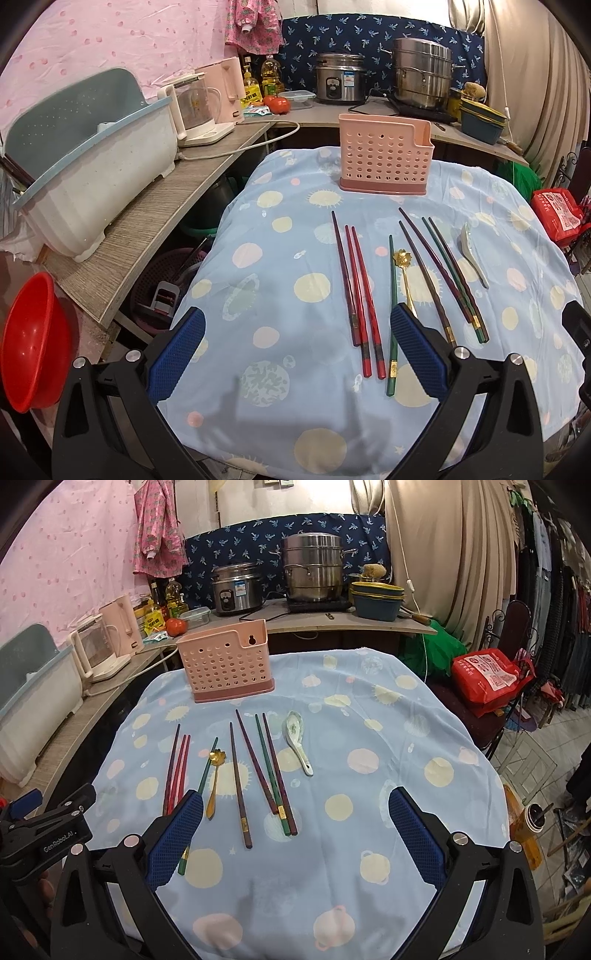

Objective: Organize utensils

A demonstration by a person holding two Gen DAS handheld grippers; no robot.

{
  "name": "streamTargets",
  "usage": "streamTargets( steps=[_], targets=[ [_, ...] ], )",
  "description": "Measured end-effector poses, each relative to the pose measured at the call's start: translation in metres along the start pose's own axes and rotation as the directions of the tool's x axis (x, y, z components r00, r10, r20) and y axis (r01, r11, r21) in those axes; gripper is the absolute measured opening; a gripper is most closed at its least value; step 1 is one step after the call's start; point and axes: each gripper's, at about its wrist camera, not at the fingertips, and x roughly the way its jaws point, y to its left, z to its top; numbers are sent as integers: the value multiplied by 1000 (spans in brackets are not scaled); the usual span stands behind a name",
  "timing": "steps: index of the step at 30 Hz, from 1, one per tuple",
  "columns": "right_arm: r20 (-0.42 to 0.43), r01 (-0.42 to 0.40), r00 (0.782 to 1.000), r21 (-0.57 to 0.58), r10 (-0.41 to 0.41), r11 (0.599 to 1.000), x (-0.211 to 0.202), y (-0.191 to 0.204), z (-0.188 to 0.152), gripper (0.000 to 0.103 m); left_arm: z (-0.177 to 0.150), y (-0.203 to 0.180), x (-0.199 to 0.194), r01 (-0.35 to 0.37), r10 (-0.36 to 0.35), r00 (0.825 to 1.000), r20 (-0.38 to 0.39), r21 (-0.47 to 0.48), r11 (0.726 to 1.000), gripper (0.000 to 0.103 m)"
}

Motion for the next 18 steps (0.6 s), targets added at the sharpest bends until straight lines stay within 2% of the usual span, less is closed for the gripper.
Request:
streamTargets(
  steps=[18],
  targets=[
    [-1, -1, 1000, 8, 1, 1000, 1, -5, 7, 96, 4, -2, 0, -5, 5, 1000, 1, 3, 1000, 96]
  ],
)
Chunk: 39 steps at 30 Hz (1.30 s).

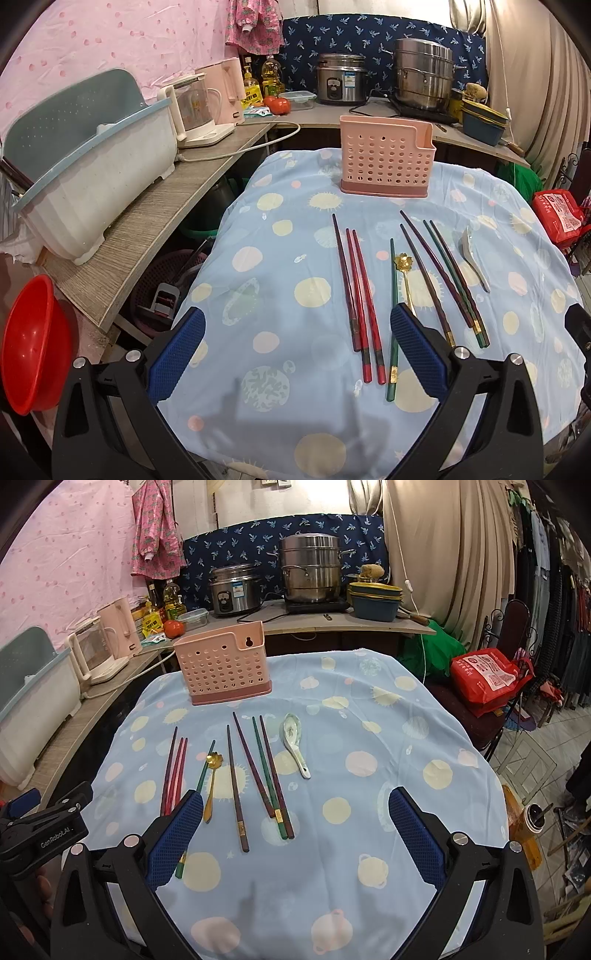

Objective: Organize utensils

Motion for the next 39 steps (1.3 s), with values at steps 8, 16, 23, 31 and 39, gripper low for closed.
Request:
streamTargets(
  steps=[8, 16, 23, 31, 39],
  targets=[
    [-3, -5, 1000, 0, 5, 1000, 2, -2, 1, 96, 1, 1, 3, -2, 2, 1000, -3, -2, 1000, 96],
    [-2, -2, 1000, 2, 2, 1000, 3, -1, 0, 96, 1, 4, 6, -1, 1, 1000, -4, -5, 1000, 96],
    [-1, 6, 1000, 15, -6, 1000, 6, -7, -3, 96, 2, 5, 7, -2, 2, 1000, -3, -12, 1000, 96],
    [-25, 22, 999, 35, -21, 999, 21, -19, -7, 96, -9, 17, 37, -12, 10, 998, -59, -35, 999, 96],
    [-88, 27, 996, 53, -22, 998, 48, -27, -15, 96, -25, 10, 82, 58, -61, 989, -134, -27, 998, 94]
  ],
)
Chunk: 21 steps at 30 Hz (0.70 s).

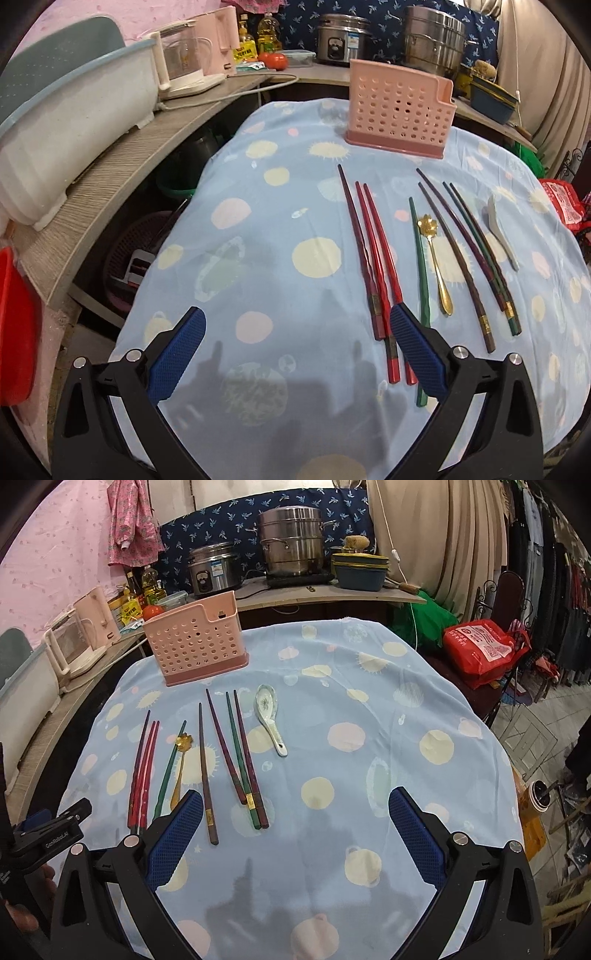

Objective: Organize utensils
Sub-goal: 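Lower the left gripper and close it on a dark maroon chopstick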

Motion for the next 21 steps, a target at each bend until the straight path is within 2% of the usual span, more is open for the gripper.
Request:
streamTargets(
  steps=[11, 18, 21],
  targets=[
    [-42, -14, 999, -8, 14, 1000, 24, 6, 0, 96, -1, -20, 46, 25, -21, 998, -61, 53, 998, 85],
    [-60, -19, 998, -9, 18, 1000, 34, 9, 1, 96, -2, -24, 63, 40, -33, 994, -101, 73, 997, 73],
    [-64, -18, 998, -11, 17, 1000, 37, 9, 1, 96, -4, -23, 64, 39, -31, 995, -96, 85, 996, 72]
  ],
)
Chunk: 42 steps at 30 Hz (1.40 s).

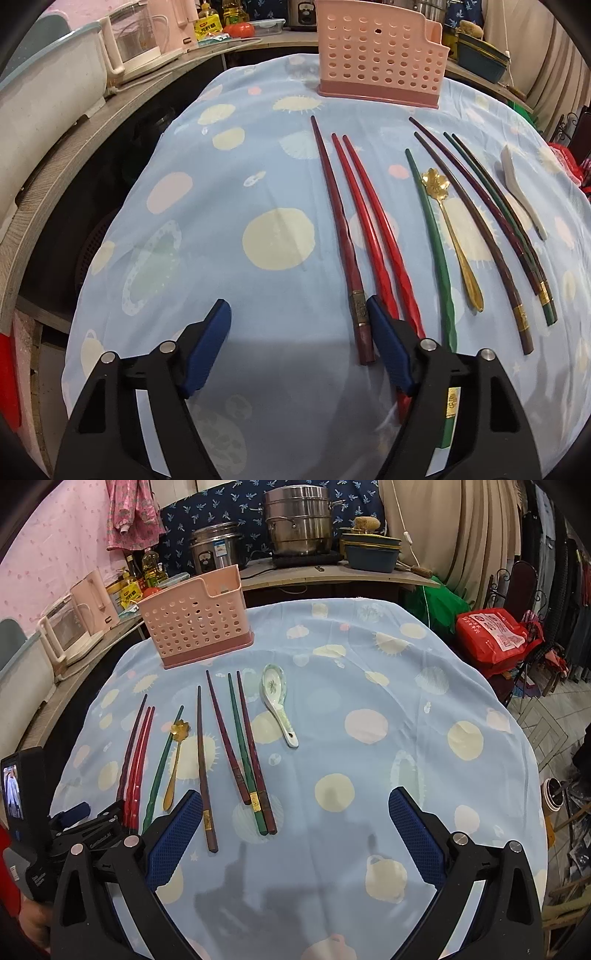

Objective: Organize utensils
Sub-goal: 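Lower the left gripper and close it on a dark maroon chopstick, then move the right gripper over the white ceramic spoon's handle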

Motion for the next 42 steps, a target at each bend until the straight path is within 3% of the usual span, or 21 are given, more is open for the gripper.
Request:
streamTargets(
  steps=[3, 6, 8, 11, 15, 19, 22, 27, 32, 42],
  targets=[
    [-8, -1, 1000, -2, 1, 1000, 4, 1, 0, 96, 0, 2, -1, 6, -6, 1000, 1, -3, 1000, 65],
    [-11, 1, 1000, -11, -1, 1000, 9, 2, 1, 96, 1, 4, -3, 22, -22, 1000, 1, 1, 1000, 51],
    [-8, -1, 1000, -19, 1, 1000, 13, 3, 3, 96, 2, 5, -4, 43, -43, 999, -4, -1, 999, 29],
    [-2, -9, 1000, -23, 9, 1000, 20, 2, 11, 96, 6, 10, -4, 75, -75, 997, -18, -16, 997, 8],
    [7, -29, 1000, -16, 29, 999, 37, 0, 27, 87, 8, 13, -2, 91, -92, 995, -25, -26, 995, 8],
    [-25, -80, 997, -6, 80, 997, 63, -3, 42, 63, 8, 11, -1, 84, -84, 996, -26, -21, 996, 8],
    [-56, -128, 990, 31, 129, 991, 84, -9, 51, 53, 8, 12, -1, 86, -86, 996, -27, -18, 996, 8],
    [-73, -147, 986, 32, 149, 989, 105, -9, 58, 45, 8, 12, -1, 79, -79, 997, -25, -10, 997, 8],
    [-110, -180, 977, 58, 185, 982, 124, -12, 60, 26, 8, 11, -1, 81, -81, 996, -24, -11, 997, 8],
    [-112, -187, 975, 42, 191, 981, 128, -11, 55, 13, 8, 11, -2, 93, -93, 995, -28, -16, 996, 8]
  ],
)
